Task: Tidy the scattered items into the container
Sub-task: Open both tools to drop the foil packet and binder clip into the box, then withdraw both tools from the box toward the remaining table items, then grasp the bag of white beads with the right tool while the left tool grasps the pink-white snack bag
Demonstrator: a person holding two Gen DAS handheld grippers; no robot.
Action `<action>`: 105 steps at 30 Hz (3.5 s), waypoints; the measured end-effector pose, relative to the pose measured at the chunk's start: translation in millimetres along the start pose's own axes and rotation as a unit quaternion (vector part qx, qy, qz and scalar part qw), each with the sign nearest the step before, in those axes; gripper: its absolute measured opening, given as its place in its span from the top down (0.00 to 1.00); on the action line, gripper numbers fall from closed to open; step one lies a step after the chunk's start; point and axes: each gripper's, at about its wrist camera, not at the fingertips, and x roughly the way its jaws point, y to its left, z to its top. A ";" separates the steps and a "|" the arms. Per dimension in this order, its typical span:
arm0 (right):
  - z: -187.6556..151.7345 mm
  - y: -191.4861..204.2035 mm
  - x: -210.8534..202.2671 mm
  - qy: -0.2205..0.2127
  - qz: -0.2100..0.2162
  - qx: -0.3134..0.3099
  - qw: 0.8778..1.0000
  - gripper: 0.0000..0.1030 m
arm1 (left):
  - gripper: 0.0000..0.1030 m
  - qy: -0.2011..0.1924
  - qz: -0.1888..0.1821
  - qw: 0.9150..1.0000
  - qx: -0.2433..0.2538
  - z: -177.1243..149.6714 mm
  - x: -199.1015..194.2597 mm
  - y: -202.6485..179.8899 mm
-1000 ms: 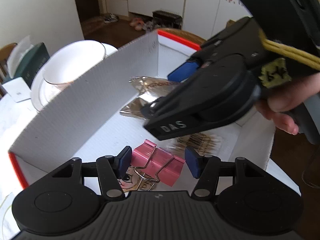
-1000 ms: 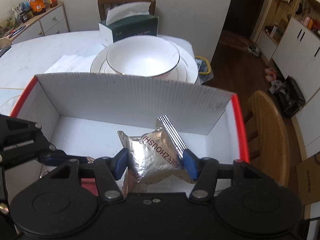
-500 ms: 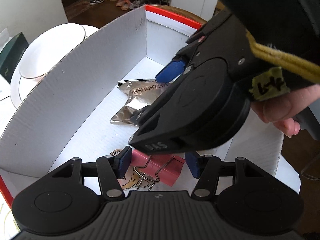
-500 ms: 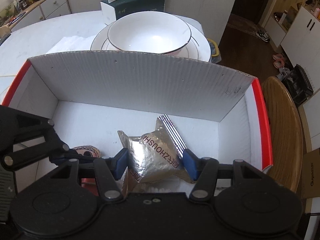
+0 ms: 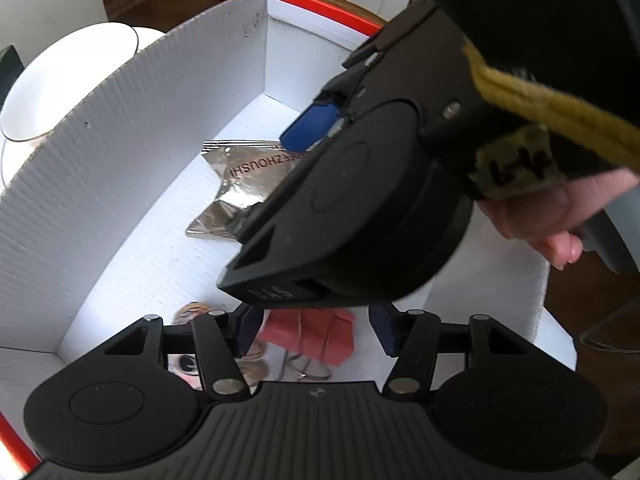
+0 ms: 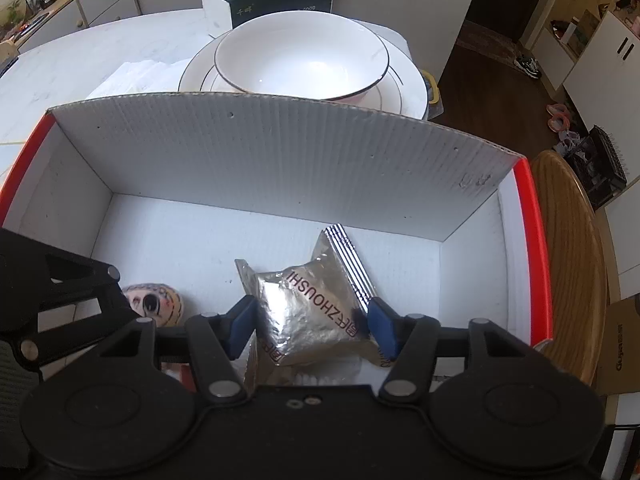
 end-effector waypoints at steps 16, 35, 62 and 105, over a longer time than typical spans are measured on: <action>-5.8 -0.5 -35.2 -0.035 0.017 0.005 0.999 0.34 | 0.37 -0.068 0.004 0.998 -0.007 -21.2 -42.1 -3.2; -27.7 16.7 -123.3 -0.140 0.048 0.008 0.989 0.20 | 0.37 -0.215 0.039 0.975 -0.043 -58.6 -123.9 -11.2; -55.7 155.0 -168.8 -0.222 0.068 0.004 0.973 0.06 | 0.20 -0.310 0.110 0.940 -0.094 -217.1 -232.1 21.1; -85.8 317.7 -65.5 -0.129 0.035 -0.013 0.991 0.08 | 0.00 -0.241 0.177 0.942 -0.151 -413.9 -200.9 130.6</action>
